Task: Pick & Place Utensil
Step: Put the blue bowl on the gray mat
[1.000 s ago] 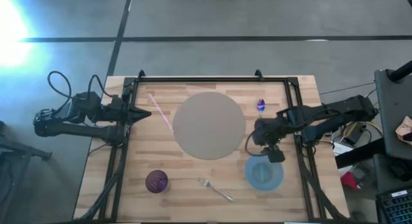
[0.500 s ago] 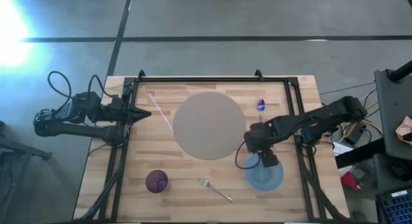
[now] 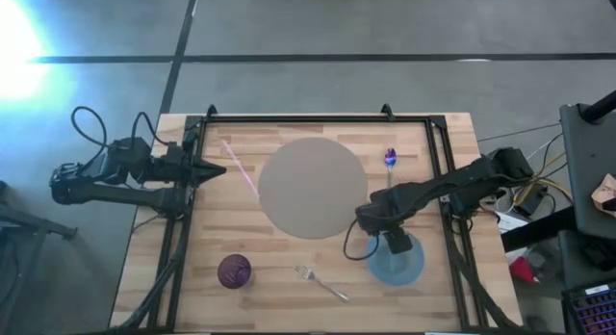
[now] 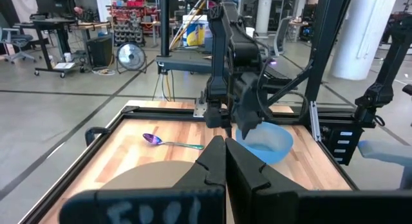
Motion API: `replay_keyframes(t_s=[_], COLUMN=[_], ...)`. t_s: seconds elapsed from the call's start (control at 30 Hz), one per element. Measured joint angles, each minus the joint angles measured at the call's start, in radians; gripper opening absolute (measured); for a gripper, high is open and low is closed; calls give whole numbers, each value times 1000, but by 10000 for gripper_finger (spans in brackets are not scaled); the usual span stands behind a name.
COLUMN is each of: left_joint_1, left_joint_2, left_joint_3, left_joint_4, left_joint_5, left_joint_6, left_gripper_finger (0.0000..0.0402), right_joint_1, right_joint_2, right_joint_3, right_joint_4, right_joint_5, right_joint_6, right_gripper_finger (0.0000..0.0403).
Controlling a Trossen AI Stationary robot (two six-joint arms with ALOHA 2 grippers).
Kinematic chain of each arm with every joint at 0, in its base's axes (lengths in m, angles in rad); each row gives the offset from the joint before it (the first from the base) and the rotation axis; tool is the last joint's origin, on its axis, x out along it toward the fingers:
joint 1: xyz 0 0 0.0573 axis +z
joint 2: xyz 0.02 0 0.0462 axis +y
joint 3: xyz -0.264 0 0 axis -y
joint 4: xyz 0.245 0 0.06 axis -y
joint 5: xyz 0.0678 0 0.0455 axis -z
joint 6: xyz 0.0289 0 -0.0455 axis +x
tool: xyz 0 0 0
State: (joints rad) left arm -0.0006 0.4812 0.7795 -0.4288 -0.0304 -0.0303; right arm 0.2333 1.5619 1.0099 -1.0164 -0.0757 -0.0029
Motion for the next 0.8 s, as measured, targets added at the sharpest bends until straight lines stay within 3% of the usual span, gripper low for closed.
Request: replay_keyframes(t_s=[0.37,0.8], left_joint_1=[0,0], left_joint_2=[0,0], left_joint_3=[0,0], left_joint_4=[0,0], left_joint_5=[0,0], left_joint_6=[0,0], left_gripper_finger=[0,0], right_joint_1=[0,-2], right_joint_2=[21,23], right_joint_3=[-12,-17], right_joint_4=[6,3], right_joint_5=[-1,-14], right_joint_6=[3,35], right_gripper_finger=[173,30])
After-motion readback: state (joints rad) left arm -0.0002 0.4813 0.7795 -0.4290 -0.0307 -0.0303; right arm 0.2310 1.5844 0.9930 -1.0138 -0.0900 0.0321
